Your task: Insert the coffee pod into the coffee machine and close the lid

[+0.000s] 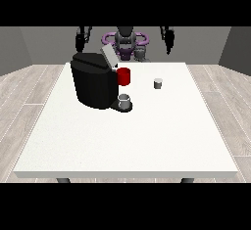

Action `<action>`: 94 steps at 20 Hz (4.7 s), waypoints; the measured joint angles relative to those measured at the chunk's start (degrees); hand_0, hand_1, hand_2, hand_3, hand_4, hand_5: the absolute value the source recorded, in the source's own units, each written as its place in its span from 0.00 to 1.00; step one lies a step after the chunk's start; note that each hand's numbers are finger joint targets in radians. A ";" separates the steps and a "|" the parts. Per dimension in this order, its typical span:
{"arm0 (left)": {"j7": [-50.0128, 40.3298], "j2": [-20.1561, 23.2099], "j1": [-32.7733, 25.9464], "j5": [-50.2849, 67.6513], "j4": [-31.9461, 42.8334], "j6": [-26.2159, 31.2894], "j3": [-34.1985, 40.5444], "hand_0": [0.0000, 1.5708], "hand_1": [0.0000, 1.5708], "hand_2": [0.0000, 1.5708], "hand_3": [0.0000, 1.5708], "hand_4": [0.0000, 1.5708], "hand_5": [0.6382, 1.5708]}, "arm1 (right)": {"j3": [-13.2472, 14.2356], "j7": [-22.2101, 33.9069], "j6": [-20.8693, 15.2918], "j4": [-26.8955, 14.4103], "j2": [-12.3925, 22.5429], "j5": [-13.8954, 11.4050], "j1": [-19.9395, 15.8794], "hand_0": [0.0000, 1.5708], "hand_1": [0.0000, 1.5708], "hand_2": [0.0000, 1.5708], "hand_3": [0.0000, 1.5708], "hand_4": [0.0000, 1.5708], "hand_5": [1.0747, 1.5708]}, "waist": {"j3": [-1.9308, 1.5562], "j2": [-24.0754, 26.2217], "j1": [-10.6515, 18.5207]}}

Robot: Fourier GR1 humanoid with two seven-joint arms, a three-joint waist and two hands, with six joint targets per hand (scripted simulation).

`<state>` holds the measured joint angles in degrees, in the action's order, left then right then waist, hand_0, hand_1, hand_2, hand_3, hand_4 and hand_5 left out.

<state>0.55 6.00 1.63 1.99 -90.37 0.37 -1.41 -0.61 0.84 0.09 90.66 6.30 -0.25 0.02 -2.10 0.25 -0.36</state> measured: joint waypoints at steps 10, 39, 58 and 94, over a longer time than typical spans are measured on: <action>5.31 7.97 -1.75 -8.90 -0.77 5.32 -4.09 0.00 0.00 0.00 0.00 0.00 1.00 | 1.47 -2.40 -5.43 -2.78 -0.99 -4.21 0.68 0.00 0.00 0.00 0.00 0.00 1.00 | 1.94 0.87 0.29; 5.59 17.87 22.63 -29.40 31.31 8.87 -1.27 0.31 0.31 0.46 0.31 0.00 1.00 | -0.71 -1.57 -9.33 -9.86 -5.30 -8.89 -11.59 0.00 0.00 0.00 0.00 0.00 1.00 | 2.11 -11.97 -6.63; 8.54 16.64 29.72 -48.16 44.90 0.67 -7.53 0.50 0.50 0.61 0.54 0.25 1.00 | -0.64 -2.91 -7.88 -16.05 -5.64 -8.13 -14.78 0.00 0.00 0.00 0.00 0.00 1.00 | 2.01 -11.87 -8.08; 7.03 13.14 49.36 -45.03 44.88 22.83 1.11 0.63 0.63 0.77 0.87 0.33 1.00 | 0.85 -2.51 -9.69 -21.97 -4.78 -10.30 -14.56 0.00 0.00 0.00 0.00 0.00 1.00 | 2.09 -2.51 -8.64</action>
<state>7.58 19.15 50.98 -43.04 -45.49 23.20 -0.30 0.24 -1.67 -9.60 68.69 1.51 -10.55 -14.54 -0.02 -2.26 -9.01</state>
